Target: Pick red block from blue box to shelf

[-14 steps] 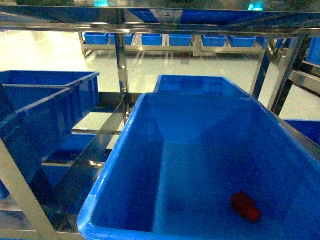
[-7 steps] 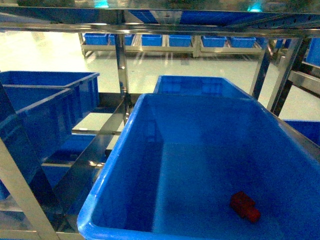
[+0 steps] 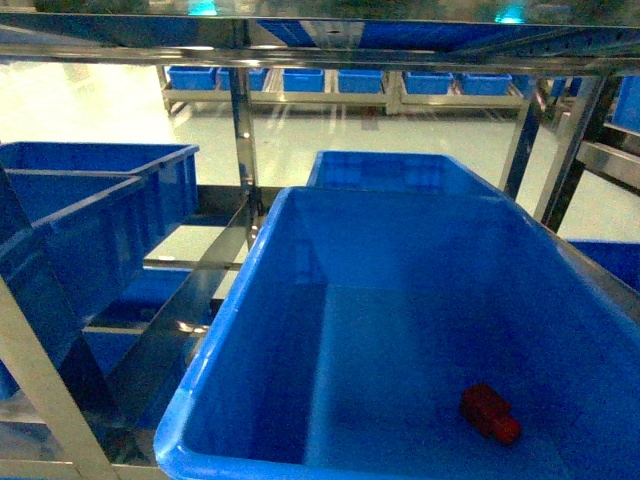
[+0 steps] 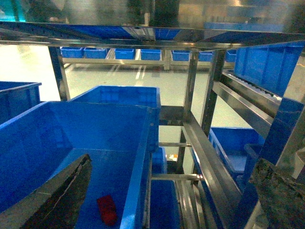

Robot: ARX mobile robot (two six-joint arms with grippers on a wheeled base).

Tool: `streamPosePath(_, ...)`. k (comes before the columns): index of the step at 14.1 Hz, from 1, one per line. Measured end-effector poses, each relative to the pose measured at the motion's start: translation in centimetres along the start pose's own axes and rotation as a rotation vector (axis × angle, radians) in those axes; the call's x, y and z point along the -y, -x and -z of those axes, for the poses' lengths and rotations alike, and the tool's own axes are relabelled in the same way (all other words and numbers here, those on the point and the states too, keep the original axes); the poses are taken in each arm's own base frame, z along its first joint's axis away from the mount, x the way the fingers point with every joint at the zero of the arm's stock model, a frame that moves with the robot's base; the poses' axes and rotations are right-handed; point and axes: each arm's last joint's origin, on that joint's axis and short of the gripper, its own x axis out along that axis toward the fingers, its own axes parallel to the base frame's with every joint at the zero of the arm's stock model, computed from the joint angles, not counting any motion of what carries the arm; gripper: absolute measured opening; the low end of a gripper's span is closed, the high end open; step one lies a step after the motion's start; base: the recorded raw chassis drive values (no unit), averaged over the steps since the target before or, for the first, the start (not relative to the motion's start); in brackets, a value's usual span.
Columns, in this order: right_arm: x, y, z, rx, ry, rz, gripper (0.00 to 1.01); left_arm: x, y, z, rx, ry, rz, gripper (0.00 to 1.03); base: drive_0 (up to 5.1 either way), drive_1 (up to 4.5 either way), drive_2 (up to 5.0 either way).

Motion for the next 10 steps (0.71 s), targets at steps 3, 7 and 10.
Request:
streamPosePath(3, 0.0, 0.0, 0.0, 0.0, 0.0, 0.0, 0.98, 0.0, 0.0, 0.0, 0.0, 0.0, 0.0, 0.98, 0.0, 0.0, 0.0)
streamPosePath(7, 0.0, 0.0, 0.0, 0.0, 0.0, 0.0, 0.98, 0.0, 0.0, 0.0, 0.0, 0.0, 0.0, 0.98, 0.0, 0.0, 0.0)
streamPosePath(10, 0.0, 0.0, 0.0, 0.0, 0.0, 0.0, 0.98, 0.0, 0.0, 0.0, 0.0, 0.0, 0.0, 0.98, 0.0, 0.0, 0.0)
